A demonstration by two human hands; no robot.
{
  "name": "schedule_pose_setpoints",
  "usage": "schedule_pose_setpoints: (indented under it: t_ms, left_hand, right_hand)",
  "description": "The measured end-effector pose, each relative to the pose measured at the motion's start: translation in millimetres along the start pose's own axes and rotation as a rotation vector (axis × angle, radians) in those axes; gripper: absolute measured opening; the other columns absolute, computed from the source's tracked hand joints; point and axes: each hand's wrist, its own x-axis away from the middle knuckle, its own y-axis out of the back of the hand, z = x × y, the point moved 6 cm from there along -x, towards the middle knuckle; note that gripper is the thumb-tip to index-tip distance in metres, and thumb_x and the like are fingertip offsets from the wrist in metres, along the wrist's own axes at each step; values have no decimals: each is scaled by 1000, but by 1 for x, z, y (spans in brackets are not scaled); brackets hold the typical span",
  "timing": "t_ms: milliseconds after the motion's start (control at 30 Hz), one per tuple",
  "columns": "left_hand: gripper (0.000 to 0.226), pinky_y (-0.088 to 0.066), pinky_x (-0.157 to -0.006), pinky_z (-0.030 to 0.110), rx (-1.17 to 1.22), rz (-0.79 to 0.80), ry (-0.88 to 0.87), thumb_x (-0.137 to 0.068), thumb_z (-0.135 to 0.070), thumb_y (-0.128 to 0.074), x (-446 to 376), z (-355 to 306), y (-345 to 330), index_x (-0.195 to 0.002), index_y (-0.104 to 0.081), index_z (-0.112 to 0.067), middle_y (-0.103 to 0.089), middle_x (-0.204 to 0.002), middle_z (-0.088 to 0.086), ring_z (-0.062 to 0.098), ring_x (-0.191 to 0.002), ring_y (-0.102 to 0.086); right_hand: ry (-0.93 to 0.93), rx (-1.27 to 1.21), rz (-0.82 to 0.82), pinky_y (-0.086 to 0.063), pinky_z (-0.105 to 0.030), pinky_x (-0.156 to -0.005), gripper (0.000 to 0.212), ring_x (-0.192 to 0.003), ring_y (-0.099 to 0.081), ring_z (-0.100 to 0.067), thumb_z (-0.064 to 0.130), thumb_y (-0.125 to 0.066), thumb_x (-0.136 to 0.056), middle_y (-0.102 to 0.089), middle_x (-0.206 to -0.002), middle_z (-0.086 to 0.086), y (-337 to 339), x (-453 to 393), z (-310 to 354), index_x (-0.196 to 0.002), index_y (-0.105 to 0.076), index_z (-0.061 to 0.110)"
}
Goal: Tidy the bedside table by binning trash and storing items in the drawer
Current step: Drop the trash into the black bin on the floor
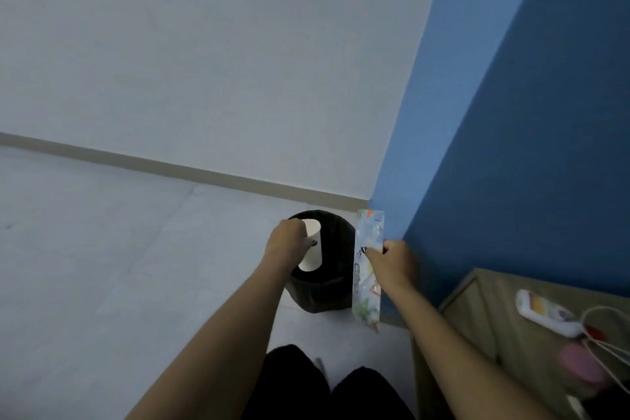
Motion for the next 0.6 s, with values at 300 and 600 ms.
schedule_pose_setpoints:
  t_ms: [300,600]
  left_hand:
    - [23,-50,-84,36,45,5,121,-89,-20,-54,-85,59,-71,-96,-65,-2,-68,-104,19,36,-101,-62]
    - [30,-50,-86,38,18,174,166,-93,-26,-48,-145,98,-174,-102,-64,-3,-66,-106,20,38,-105,-58]
  right_hand:
    - [-19,-34,-98,-32,-18,-43,27,-61,-59,-23,24,-64,-86,-68,-74,-10,-81,-95,5,-72,-64,1]
    - [-58,-45,-39,-27,-16,-41,12,-58,-51,-15,15,-60,-87,-62,-76,-4,-152,-167,-44,-78,-61,8]
